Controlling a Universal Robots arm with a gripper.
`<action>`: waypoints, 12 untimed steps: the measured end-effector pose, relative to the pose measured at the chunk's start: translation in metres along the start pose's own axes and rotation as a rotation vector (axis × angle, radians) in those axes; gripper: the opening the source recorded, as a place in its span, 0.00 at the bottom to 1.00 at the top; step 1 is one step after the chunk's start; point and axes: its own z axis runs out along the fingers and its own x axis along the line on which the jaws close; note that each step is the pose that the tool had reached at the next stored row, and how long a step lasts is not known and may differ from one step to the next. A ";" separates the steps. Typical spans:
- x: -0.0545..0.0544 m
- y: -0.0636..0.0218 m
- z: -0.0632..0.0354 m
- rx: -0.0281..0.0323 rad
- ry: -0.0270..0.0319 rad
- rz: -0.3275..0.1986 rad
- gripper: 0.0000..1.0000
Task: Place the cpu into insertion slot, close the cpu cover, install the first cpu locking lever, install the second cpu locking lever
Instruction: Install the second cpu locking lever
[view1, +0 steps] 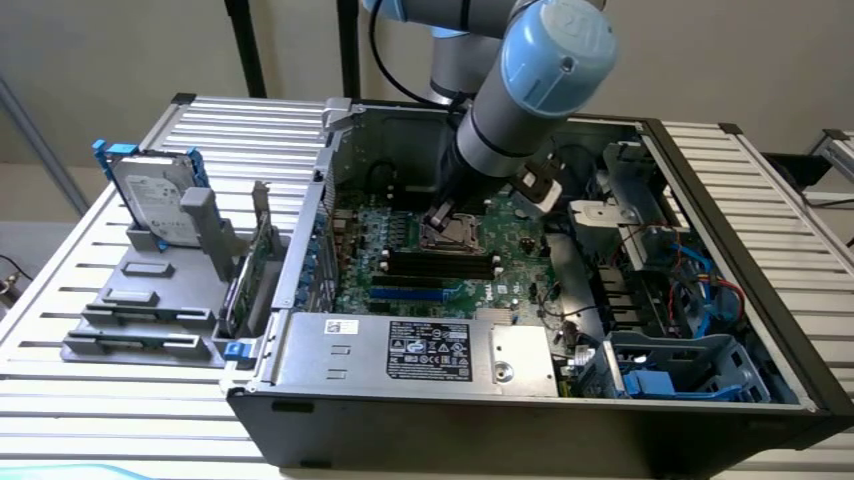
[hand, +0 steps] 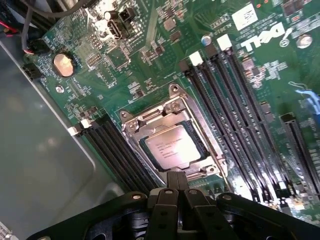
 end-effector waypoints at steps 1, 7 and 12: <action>-0.002 0.0002 -0.0033 0.0000 0.0000 0.000 0.11; -0.011 0.0000 -0.0176 -0.0002 0.0001 0.000 0.11; -0.020 -0.0049 -0.0216 -0.0008 -0.0011 0.000 0.11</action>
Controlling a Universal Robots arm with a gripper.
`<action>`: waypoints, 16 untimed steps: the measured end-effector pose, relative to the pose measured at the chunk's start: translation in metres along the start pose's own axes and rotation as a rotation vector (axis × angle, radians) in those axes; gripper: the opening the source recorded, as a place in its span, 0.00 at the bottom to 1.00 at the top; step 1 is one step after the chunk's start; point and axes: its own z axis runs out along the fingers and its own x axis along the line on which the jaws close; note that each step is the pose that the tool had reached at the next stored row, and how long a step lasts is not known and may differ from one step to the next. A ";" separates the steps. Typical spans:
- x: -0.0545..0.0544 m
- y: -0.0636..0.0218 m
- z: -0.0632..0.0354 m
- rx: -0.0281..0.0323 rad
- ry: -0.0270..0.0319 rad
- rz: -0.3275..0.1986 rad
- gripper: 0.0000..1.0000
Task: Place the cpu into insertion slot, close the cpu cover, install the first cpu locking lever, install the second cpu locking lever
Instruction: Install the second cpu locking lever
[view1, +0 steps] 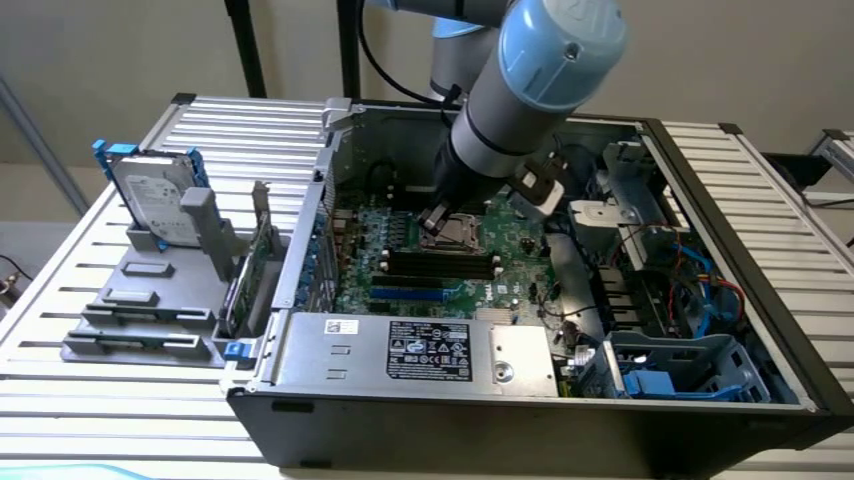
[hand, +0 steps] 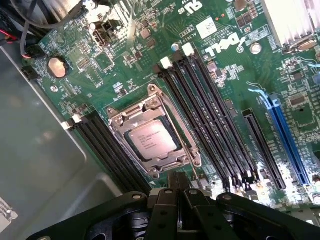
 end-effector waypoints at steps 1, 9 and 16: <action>-0.002 -0.0009 -0.0009 -0.0001 -0.0002 0.000 0.11; -0.013 0.0002 -0.0095 0.0000 -0.0003 0.000 0.11; -0.018 -0.0007 -0.0026 -0.0035 0.0018 -0.002 0.11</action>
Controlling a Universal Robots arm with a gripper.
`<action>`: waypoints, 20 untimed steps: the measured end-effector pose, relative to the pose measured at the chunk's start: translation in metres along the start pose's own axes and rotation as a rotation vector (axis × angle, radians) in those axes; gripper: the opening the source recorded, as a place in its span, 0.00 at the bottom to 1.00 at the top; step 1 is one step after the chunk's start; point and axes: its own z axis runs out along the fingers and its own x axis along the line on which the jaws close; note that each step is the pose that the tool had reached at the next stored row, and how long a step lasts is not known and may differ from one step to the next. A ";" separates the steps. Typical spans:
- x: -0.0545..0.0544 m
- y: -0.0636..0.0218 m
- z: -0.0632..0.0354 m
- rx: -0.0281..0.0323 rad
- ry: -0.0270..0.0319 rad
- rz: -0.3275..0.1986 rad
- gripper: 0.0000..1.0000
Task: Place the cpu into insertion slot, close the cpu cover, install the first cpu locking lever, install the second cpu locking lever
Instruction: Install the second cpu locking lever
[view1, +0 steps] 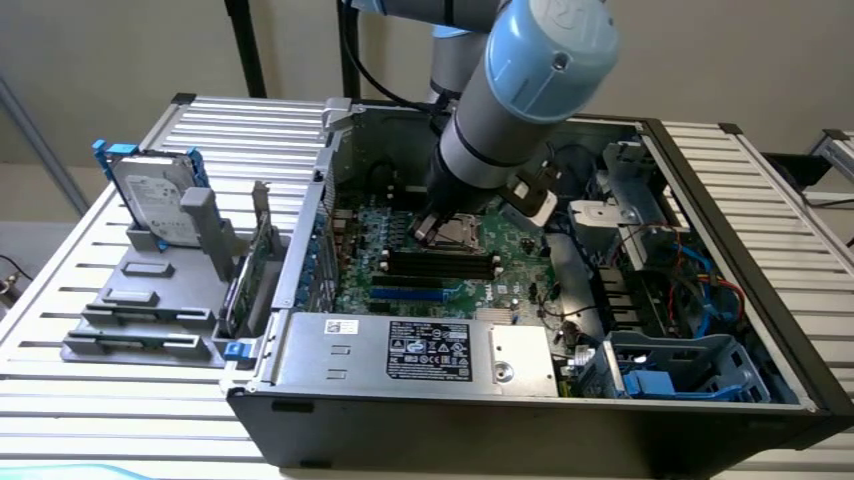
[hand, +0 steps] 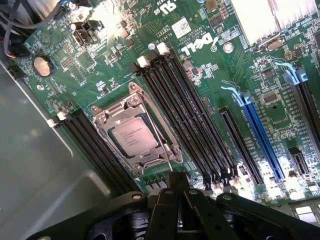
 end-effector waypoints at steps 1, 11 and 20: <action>-0.001 -0.0001 0.0017 -0.0020 0.0010 -0.001 0.11; -0.011 -0.0073 0.0158 -0.0304 0.0161 -0.014 0.11; -0.015 -0.0148 0.0263 -0.0705 0.0378 -0.033 0.11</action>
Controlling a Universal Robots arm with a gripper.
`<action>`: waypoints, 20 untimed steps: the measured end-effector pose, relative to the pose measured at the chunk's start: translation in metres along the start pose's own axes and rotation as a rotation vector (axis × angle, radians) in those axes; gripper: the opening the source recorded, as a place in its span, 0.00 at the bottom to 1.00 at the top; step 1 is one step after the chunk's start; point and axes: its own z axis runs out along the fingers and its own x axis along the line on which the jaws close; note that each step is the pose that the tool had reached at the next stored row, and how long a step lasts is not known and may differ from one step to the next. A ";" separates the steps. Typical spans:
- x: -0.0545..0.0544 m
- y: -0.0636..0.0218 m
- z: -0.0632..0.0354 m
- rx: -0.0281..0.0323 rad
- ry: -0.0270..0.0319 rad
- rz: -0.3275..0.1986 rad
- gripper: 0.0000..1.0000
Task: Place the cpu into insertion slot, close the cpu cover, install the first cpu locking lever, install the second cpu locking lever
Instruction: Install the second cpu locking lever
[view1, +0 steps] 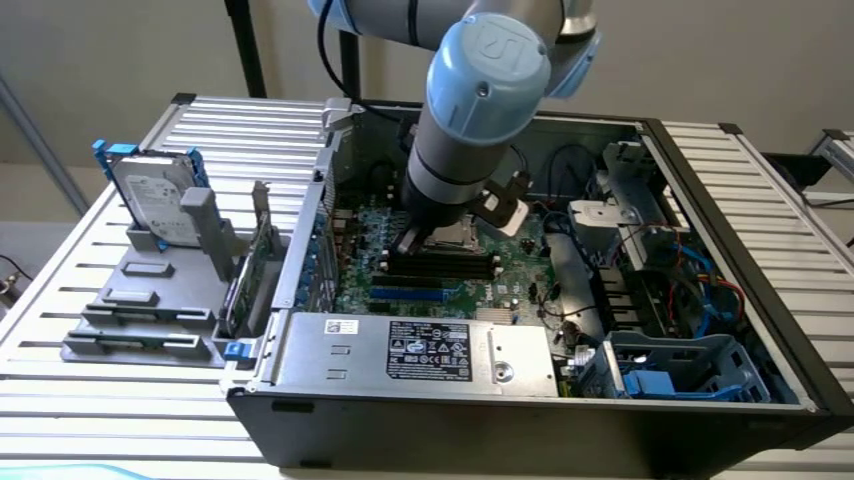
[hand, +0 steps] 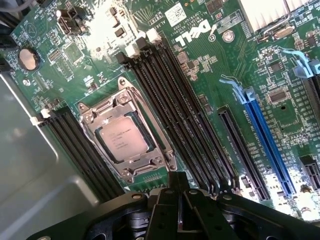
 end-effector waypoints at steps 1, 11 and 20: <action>0.000 -0.0013 0.0016 -0.0050 0.0026 -0.002 0.11; 0.003 -0.0054 0.0081 -0.0061 0.0028 -0.003 0.11; 0.004 -0.0053 0.0112 -0.0078 -0.0127 0.001 0.11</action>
